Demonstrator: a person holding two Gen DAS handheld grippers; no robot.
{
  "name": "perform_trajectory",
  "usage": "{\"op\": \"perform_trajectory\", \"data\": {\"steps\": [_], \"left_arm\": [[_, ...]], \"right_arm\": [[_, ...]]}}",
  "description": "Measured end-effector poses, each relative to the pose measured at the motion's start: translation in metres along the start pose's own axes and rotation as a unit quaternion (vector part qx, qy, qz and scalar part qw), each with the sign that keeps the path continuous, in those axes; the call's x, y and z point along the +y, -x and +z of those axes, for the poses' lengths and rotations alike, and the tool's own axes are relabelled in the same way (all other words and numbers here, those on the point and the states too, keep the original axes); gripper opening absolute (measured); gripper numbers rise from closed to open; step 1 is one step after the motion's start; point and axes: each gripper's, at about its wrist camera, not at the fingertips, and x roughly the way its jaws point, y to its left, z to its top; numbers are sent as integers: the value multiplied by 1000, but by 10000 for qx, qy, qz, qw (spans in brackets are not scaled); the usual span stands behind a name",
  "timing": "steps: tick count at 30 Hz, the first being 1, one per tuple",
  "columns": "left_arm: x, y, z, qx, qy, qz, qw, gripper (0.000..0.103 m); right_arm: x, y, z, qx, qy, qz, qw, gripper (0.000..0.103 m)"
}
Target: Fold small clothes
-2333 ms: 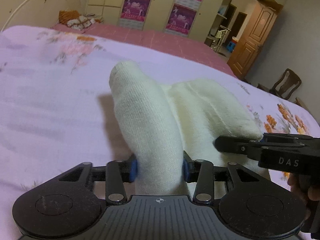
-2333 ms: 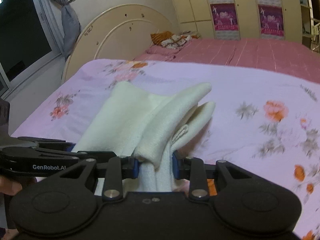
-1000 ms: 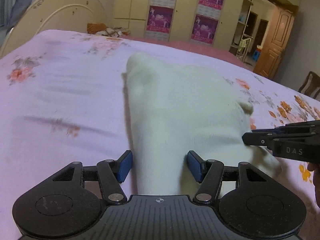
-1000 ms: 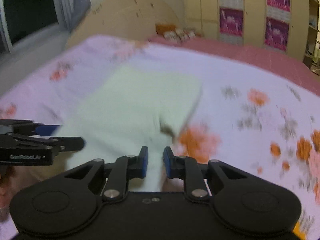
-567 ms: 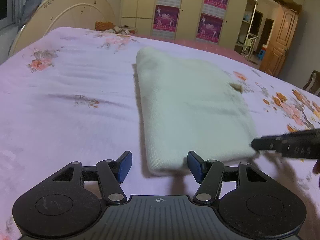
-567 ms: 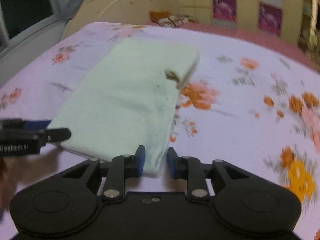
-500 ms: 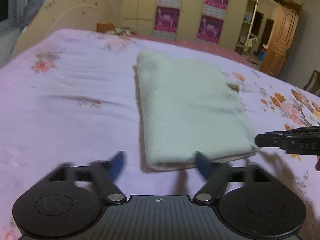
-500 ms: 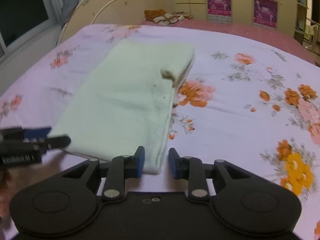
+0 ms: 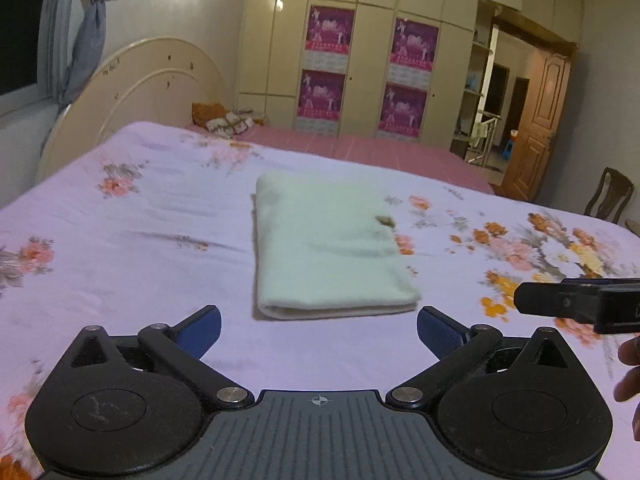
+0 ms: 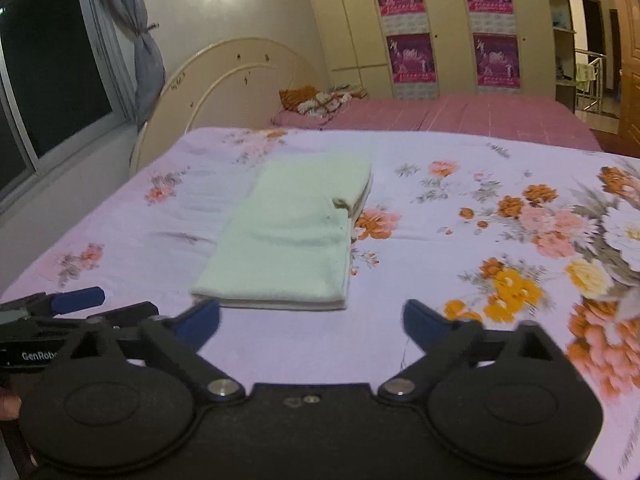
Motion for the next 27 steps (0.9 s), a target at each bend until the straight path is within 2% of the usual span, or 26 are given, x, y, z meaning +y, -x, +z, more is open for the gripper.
{"op": "perform_trajectory", "data": {"steps": [14, 27], "left_arm": [[-5, 122, -8, -592, -169, -292, 9977, 103], [-13, 152, -15, -702, -129, -395, 9967, 103]], "right_arm": [[46, 106, -26, -570, 249, -256, 9977, 102], [56, 135, -34, -712, 293, -410, 9962, 102]]}}
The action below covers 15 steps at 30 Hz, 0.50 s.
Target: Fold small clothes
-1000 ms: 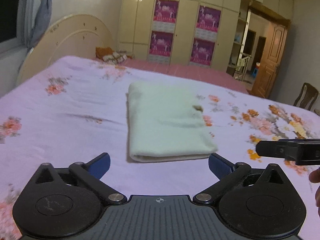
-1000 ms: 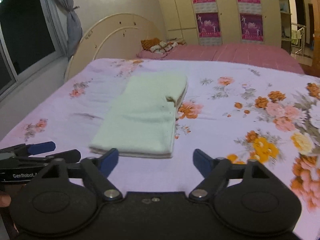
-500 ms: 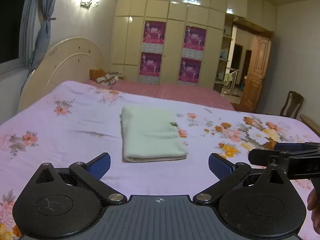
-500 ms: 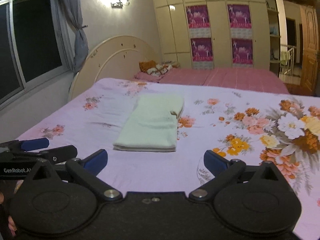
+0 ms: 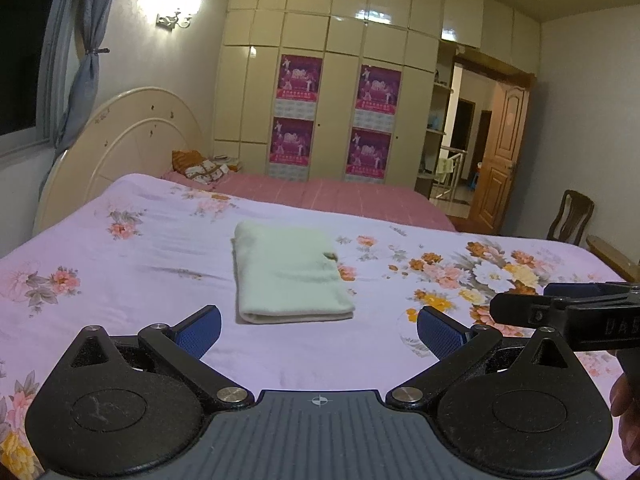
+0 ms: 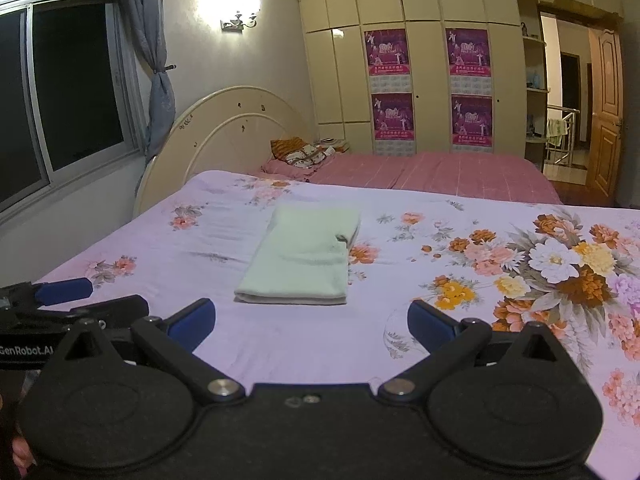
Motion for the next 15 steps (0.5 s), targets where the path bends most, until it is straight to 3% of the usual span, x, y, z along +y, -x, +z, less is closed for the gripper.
{"op": "perform_trajectory", "data": {"steps": [15], "left_arm": [[-4, 13, -1, -60, -30, 33, 10000, 103]], "right_arm": [[6, 14, 2, -78, 87, -6, 9999, 102]]}}
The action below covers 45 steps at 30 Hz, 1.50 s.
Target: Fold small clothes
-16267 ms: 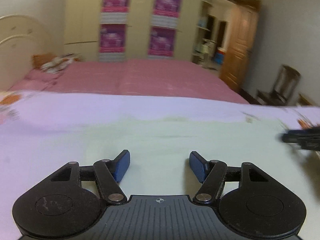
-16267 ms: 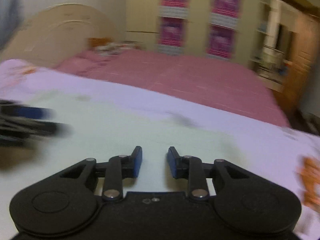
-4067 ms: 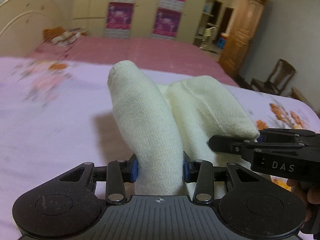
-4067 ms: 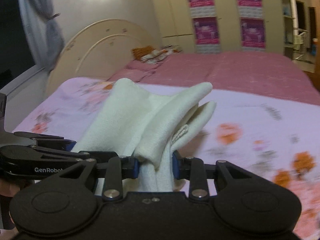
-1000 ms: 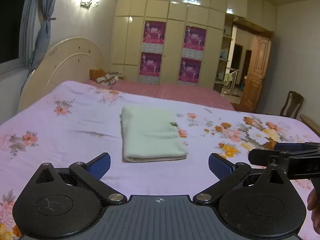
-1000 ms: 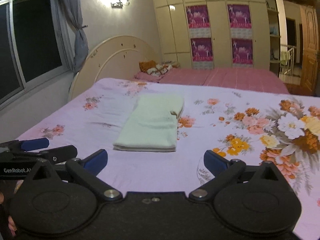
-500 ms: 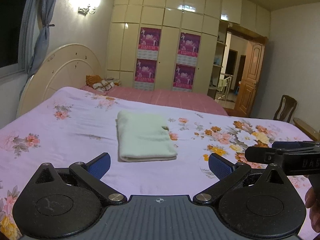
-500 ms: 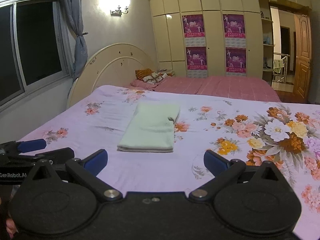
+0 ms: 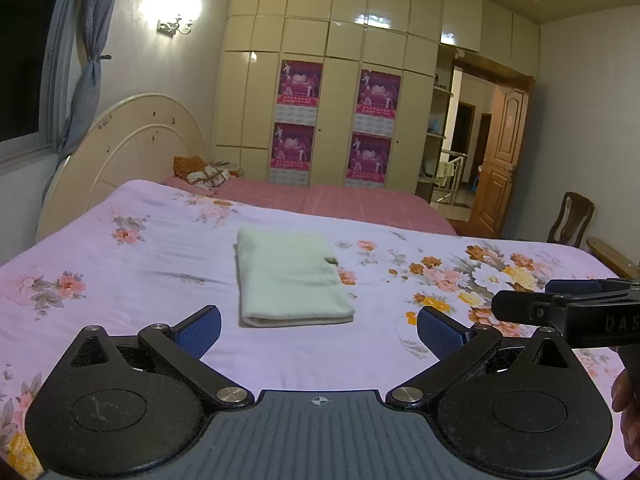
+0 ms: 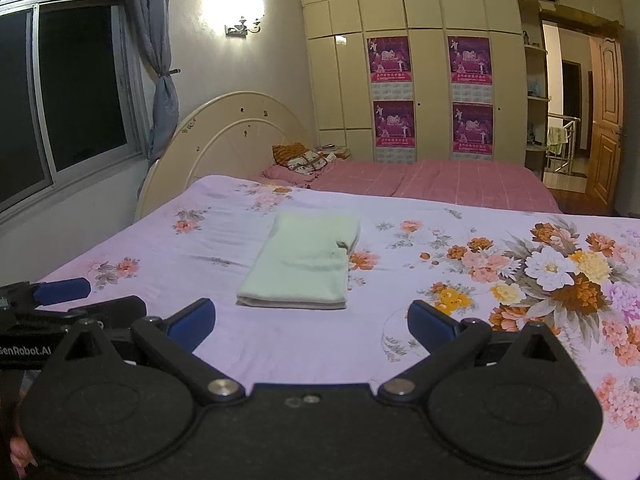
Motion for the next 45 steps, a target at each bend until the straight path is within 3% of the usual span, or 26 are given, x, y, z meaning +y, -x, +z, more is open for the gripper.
{"op": "perform_trajectory", "data": {"steps": [45], "left_arm": [[-10, 4, 5, -75, -50, 43, 10000, 103]], "right_arm": [[-3, 1, 3, -6, 17, -52, 10000, 102]]}}
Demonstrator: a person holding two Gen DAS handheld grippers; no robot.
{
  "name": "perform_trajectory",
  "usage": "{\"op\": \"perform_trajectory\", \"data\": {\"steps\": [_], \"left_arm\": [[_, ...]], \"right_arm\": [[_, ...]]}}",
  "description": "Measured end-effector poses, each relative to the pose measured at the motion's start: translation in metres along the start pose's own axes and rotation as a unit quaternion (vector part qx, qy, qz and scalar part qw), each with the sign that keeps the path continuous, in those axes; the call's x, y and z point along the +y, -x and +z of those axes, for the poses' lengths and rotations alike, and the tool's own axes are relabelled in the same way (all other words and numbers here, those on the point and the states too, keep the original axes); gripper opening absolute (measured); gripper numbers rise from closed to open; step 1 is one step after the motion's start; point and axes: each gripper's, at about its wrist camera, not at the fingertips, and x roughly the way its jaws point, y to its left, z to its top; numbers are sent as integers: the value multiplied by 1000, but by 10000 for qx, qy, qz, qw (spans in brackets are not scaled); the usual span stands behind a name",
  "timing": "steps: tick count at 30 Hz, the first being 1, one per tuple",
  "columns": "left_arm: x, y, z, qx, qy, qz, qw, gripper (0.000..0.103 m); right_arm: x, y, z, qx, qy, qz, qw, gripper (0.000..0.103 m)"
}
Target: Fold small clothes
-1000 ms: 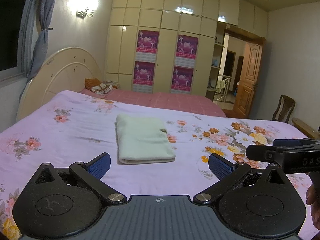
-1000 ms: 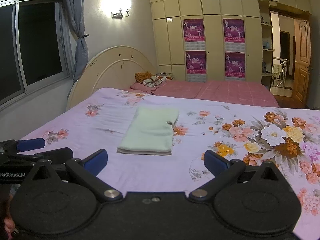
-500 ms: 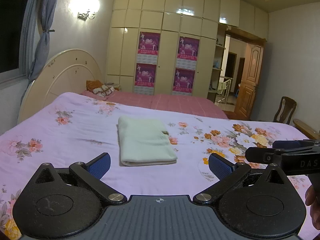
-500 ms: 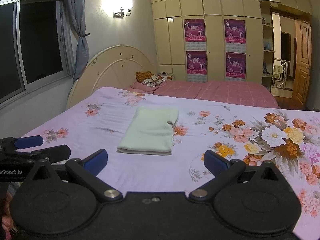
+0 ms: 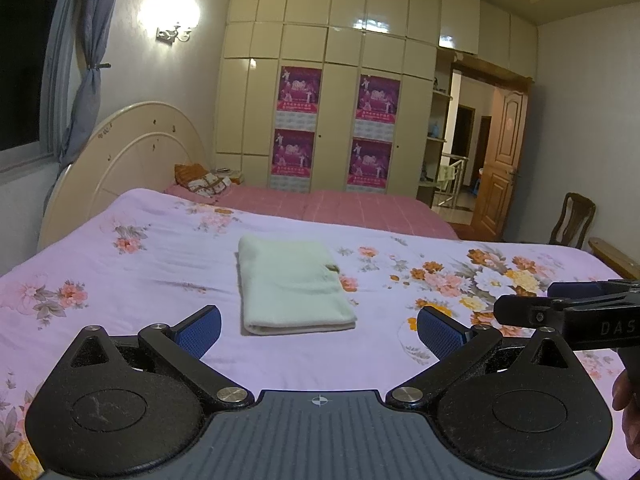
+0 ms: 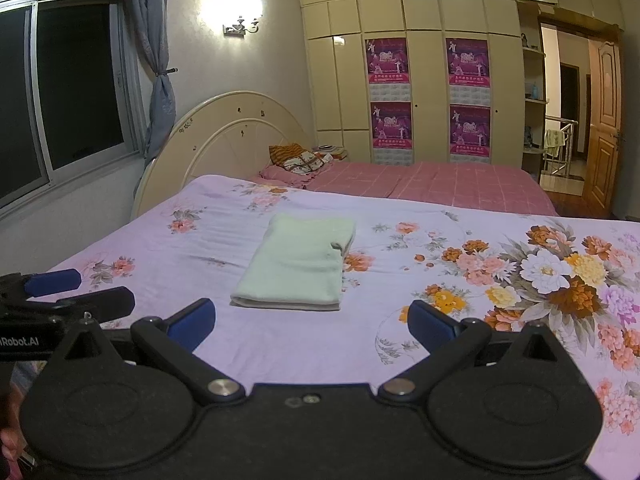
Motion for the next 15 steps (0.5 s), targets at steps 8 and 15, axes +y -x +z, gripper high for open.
{"op": "perform_trajectory", "data": {"steps": [8, 15], "left_arm": [[3, 4, 1, -139, 56, 68, 9999, 103], [6, 7, 2, -220, 1, 10, 9998, 103]], "right_arm": [[-1, -1, 0, 8, 16, -30, 10000, 102], [0, -2, -1, -15, 24, -36, 10000, 102]]}}
